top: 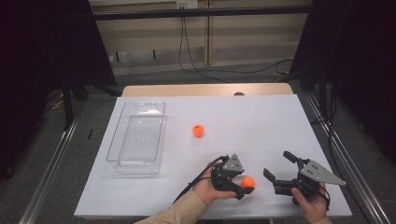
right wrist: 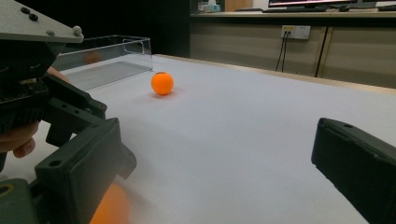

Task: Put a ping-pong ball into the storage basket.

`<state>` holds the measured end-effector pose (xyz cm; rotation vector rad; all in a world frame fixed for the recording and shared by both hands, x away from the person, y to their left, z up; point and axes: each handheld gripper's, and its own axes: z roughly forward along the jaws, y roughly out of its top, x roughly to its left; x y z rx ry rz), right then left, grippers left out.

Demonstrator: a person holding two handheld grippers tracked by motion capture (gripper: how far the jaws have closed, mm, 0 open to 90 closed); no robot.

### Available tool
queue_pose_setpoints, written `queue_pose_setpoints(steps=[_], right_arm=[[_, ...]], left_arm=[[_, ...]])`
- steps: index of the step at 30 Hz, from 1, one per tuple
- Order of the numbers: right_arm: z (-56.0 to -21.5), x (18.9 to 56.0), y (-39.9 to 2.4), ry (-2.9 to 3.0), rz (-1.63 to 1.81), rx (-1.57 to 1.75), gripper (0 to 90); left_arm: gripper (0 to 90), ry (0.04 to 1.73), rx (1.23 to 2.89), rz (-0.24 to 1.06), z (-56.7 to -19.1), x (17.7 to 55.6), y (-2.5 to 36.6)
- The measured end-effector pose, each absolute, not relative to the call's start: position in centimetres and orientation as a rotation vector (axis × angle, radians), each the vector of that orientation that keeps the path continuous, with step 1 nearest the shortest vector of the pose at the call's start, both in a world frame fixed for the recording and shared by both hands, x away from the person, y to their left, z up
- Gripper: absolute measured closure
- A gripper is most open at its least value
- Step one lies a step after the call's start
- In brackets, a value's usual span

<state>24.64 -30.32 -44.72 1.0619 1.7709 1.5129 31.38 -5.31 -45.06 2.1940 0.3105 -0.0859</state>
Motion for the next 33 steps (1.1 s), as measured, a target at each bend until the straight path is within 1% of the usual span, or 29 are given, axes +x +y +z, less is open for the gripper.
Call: queue_pose_setpoints(steps=[11, 26, 30, 33], right_arm=[[-44.74, 24.64, -30.36, 1.775, 1.512, 1.06, 1.7], [-44.77, 24.62, -30.39, 1.776, 1.512, 1.062, 1.7], [-44.75, 24.61, -30.4, 1.772, 1.514, 1.066, 1.7], [-44.78, 24.62, -30.39, 1.773, 1.515, 1.065, 1.7]], left_arm=[[39.7, 0.277, 2.218, -0.087, -45.31, 31.32, -5.85], [45.6, 0.255, 2.259, -0.08, -45.69, 31.29, -5.94], [49.6, 0.257, 2.265, -0.075, -45.64, 31.41, -5.81], [50.5, 0.271, 2.26, -0.082, -45.65, 31.44, -5.77]])
